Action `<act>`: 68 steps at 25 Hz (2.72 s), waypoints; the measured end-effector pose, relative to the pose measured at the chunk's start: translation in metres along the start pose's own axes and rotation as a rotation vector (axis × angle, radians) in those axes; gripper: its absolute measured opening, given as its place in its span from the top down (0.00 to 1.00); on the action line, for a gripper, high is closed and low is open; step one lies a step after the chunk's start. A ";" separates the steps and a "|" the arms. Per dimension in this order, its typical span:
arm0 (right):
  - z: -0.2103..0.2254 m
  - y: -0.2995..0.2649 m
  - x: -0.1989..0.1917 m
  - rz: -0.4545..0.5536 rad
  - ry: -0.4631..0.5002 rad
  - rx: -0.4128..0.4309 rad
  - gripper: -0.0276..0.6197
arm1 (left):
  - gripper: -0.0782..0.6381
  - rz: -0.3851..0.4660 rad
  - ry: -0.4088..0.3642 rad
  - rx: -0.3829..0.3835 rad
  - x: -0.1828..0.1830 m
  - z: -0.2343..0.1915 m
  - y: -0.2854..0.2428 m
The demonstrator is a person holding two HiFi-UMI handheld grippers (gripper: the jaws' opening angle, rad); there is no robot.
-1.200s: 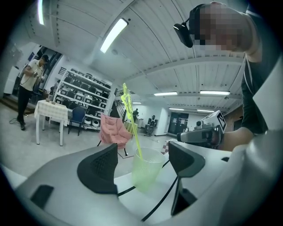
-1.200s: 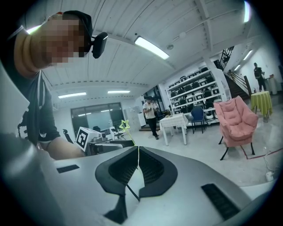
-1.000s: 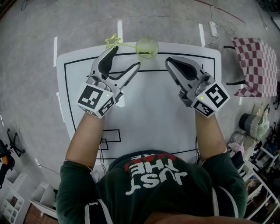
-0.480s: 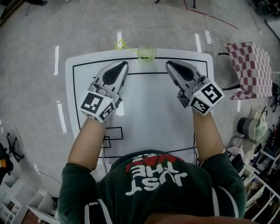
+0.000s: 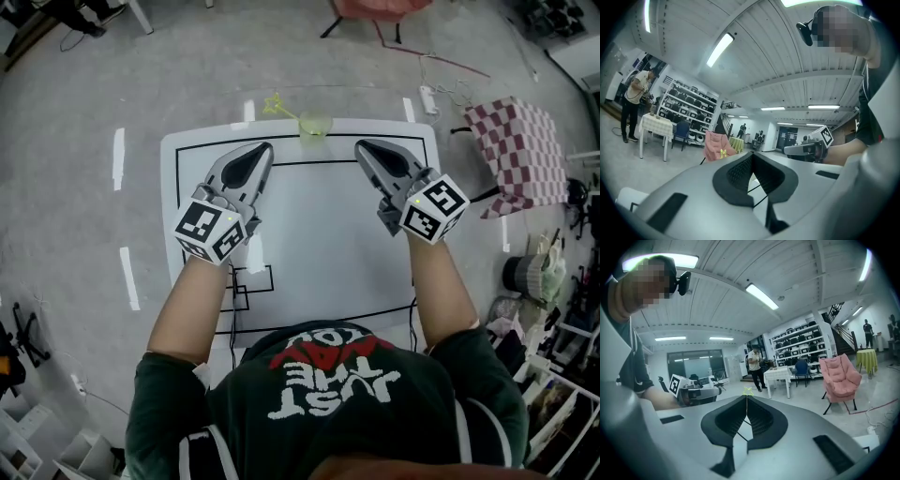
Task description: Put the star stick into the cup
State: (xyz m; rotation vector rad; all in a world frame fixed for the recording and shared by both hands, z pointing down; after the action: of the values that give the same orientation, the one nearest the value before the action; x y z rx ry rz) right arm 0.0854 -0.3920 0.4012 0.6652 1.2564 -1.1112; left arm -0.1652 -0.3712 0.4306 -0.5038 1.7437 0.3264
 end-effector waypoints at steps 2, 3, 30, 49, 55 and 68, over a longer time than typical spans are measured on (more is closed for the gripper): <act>-0.014 0.003 0.008 0.001 0.006 -0.013 0.91 | 0.88 0.001 0.003 -0.012 0.009 0.002 0.013; -0.022 0.003 0.012 0.004 0.007 -0.020 0.91 | 0.88 0.002 0.003 -0.019 0.014 0.002 0.020; -0.202 0.067 0.046 0.007 0.024 -0.043 0.91 | 0.88 0.014 0.044 -0.008 0.094 0.049 0.225; -0.204 0.209 0.024 0.010 0.068 0.114 0.91 | 0.88 0.052 0.028 0.158 0.056 0.211 0.246; -0.212 0.227 0.005 -0.005 0.069 0.156 0.91 | 0.88 0.032 0.026 0.171 0.039 0.239 0.249; -0.246 0.203 -0.021 -0.029 0.045 0.172 0.91 | 0.88 -0.007 0.017 0.092 0.028 0.226 0.259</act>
State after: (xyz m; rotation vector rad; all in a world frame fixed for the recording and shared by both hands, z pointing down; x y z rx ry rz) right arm 0.1750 -0.0939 0.3288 0.8071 1.2209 -1.2440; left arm -0.1076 -0.0438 0.3387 -0.4469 1.7641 0.2365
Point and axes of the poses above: the fingertips, and each gripper's own axes: y backward along the fingers, z to its right, x out of its top, the point moved 7 cm from there along y, backward along the fingers, and after that the axes turned 14 degrees about x, right-handed, at the moved point
